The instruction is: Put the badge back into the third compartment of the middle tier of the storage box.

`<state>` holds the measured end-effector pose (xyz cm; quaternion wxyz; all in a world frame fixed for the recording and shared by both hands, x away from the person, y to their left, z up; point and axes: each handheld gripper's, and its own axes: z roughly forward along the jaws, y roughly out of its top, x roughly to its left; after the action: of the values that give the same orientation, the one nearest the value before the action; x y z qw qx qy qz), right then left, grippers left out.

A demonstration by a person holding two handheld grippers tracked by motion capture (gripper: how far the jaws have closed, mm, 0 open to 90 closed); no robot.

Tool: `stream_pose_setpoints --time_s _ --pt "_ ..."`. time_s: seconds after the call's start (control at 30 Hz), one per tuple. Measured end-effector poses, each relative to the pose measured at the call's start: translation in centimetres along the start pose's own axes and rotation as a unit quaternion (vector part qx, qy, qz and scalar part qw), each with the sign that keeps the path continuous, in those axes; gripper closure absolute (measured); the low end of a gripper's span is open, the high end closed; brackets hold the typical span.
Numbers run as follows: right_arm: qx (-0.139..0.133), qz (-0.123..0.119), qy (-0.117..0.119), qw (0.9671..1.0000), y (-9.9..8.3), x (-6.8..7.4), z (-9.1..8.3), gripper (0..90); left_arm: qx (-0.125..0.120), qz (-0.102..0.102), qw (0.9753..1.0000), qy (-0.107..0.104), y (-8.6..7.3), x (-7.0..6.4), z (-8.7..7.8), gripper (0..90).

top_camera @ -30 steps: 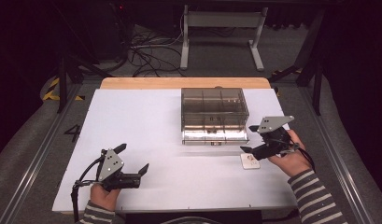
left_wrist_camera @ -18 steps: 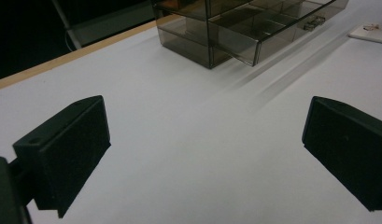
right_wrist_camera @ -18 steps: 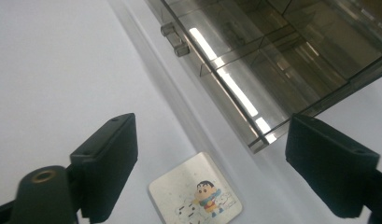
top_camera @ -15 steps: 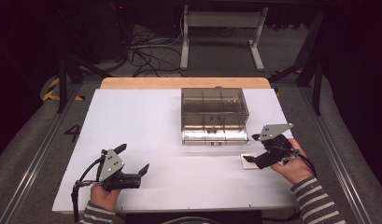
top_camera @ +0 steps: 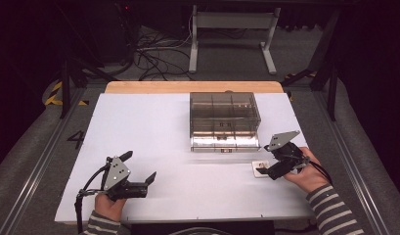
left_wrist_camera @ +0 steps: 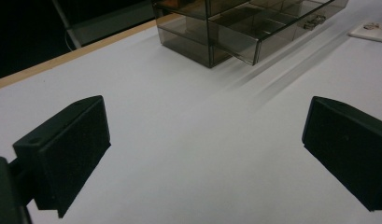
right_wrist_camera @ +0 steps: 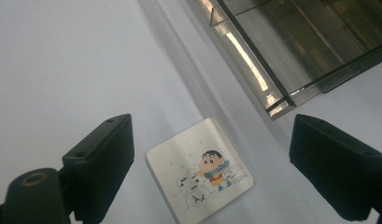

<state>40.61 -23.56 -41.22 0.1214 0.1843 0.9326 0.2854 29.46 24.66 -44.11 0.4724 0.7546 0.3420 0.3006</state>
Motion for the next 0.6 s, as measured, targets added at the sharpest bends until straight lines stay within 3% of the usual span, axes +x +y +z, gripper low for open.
stream_pose_setpoints --time_s 0.6 --pt "0.061 -0.042 0.037 0.9965 -0.1 -0.4 1.5 16.8 0.001 0.002 1.0000 0.002 0.0 0.0 0.0 1.6"
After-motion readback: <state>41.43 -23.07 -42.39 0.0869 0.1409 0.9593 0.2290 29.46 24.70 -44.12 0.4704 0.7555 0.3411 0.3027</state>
